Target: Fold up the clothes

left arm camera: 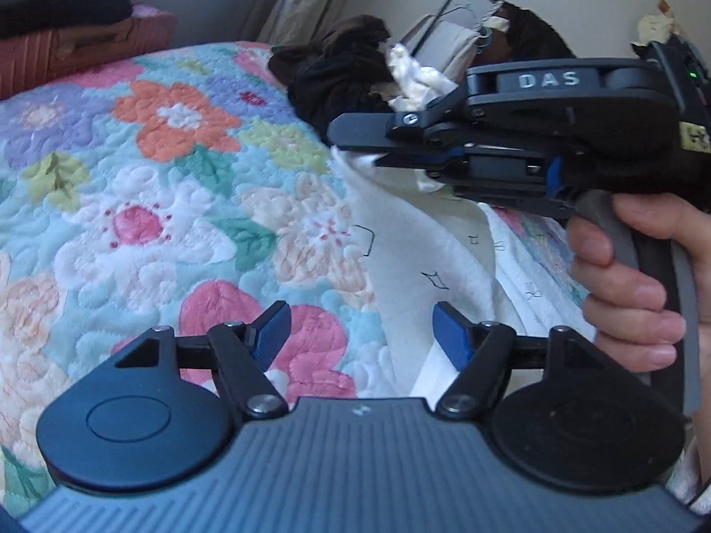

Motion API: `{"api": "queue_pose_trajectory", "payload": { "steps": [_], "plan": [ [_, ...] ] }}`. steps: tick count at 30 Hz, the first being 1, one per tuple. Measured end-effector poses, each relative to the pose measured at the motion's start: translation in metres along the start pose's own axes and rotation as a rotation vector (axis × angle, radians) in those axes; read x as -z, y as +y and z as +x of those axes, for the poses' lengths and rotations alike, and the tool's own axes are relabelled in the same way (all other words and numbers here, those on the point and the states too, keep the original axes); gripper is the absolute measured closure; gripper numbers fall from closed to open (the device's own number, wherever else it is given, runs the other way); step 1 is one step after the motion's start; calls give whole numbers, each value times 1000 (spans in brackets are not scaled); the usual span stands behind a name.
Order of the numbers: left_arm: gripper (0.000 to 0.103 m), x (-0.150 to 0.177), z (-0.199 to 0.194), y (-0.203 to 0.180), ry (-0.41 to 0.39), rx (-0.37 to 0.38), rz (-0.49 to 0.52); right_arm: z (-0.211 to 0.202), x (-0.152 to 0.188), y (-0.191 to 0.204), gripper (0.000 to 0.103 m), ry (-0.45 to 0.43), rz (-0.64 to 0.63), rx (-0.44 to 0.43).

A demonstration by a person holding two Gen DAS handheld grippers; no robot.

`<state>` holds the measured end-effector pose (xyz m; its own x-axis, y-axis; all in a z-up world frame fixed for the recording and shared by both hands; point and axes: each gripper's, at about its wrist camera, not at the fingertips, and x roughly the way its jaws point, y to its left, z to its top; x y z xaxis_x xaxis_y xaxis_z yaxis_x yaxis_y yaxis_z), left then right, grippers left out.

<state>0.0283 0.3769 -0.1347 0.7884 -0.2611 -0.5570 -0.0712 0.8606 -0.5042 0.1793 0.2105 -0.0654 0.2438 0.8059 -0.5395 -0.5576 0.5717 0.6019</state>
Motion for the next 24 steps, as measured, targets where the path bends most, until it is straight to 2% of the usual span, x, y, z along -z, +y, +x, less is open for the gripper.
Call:
{"api": "queue_pose_trajectory", "payload": {
  "steps": [1, 2, 3, 5, 7, 9, 11, 12, 13, 15, 17, 19, 21, 22, 23, 24],
  "plan": [
    [79, 0, 4, 6, 9, -30, -37, -5, 1, -4, 72, -19, 19, -9],
    [80, 0, 8, 13, 27, -64, -85, -10, 2, -7, 66, -41, 39, -23],
    [80, 0, 11, 23, 49, -119, -138, -18, 4, -12, 55, -66, 58, -35],
    [80, 1, 12, 33, 53, -265, -141, -35, 8, -21, 53, -109, 89, -38],
    [82, -1, 8, 36, 43, -342, -118, -50, 15, -28, 52, -131, 74, 20],
    [81, -7, -3, 36, -16, -286, -144, -63, 22, -32, 52, -159, 49, 89],
    [69, -10, -11, 27, -60, -190, -139, -78, 30, -39, 47, -215, 52, 150],
    [64, -11, -13, 21, -71, -148, -125, -83, 32, -45, 40, -225, 64, 164],
    [58, -12, -11, 13, -70, -117, -97, -87, 34, -51, 39, -231, 78, 174],
    [50, -9, -2, -2, -40, -78, -26, -82, 35, -62, 39, -168, 110, 219],
    [37, -3, 13, -15, 12, -84, 40, -71, 39, -66, 39, -106, 97, 270],
    [37, 4, 29, -24, 44, -133, 94, -59, 44, -67, 39, -58, 56, 305],
    [41, 13, 44, -28, 79, -180, 141, -46, 51, -66, 40, -30, 6, 311],
    [66, 17, 48, -31, 84, -191, 165, -38, 53, -65, 51, -9, -25, 312],
    [101, 20, 51, -33, 99, -195, 192, -29, 54, -63, 66, 16, -65, 320],
    [102, 21, 51, -38, 110, -193, 231, -20, 54, -60, 103, 38, -116, 345]
  ]
}}
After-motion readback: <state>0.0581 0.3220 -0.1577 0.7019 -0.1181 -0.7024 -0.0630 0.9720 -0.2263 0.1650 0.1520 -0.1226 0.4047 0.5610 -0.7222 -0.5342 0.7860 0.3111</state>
